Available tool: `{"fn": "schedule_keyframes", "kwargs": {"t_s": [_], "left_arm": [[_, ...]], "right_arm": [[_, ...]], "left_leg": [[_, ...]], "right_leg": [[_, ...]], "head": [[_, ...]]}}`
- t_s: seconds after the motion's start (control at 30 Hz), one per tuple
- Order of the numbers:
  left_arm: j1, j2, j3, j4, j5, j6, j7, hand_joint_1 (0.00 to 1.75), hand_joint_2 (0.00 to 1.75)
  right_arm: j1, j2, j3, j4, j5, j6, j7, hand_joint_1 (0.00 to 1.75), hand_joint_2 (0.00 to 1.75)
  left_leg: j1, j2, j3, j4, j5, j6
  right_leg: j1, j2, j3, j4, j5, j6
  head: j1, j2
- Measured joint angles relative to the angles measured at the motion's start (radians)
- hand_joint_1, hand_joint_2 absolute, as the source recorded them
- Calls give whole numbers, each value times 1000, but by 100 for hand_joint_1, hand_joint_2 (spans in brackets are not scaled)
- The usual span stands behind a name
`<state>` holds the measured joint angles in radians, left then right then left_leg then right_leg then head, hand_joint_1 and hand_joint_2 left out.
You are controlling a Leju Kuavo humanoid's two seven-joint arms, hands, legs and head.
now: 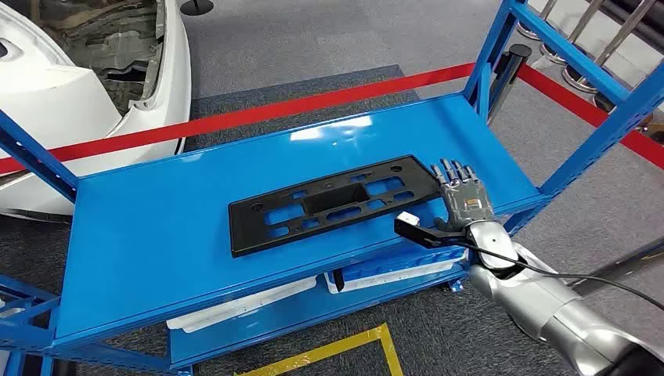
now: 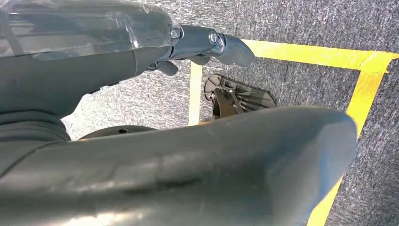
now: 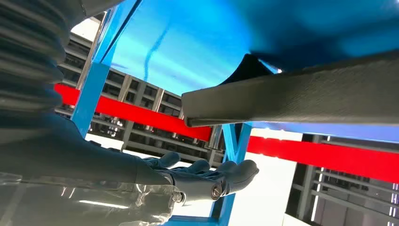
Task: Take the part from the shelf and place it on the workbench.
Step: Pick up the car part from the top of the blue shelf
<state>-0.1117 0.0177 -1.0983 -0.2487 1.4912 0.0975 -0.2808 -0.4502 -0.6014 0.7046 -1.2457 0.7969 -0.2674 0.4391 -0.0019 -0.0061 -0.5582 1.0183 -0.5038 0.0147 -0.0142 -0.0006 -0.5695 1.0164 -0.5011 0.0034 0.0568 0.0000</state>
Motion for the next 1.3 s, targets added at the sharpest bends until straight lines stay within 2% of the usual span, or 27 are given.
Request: {"fn": "schedule_keyframes", "kwargs": {"t_s": [0.63, 1.3], "left_arm": [[-1, 3, -26, 0, -25, -8, 0, 0, 0], [-5, 2, -39, -1, -26, -12, 1, 0, 0]], "right_arm": [[-20, 14, -12, -6, 65, -36, -29, 0, 175], [-158, 150, 37, 12, 47, -93, -92, 0, 175]], "left_leg": [[0, 0, 0, 0, 0, 0], [0, 0, 1, 0, 0, 0]], "right_leg": [[0, 0, 1, 0, 0, 0], [0, 0, 2, 0, 0, 0]], "head": [[0, 0], [0, 0]]}}
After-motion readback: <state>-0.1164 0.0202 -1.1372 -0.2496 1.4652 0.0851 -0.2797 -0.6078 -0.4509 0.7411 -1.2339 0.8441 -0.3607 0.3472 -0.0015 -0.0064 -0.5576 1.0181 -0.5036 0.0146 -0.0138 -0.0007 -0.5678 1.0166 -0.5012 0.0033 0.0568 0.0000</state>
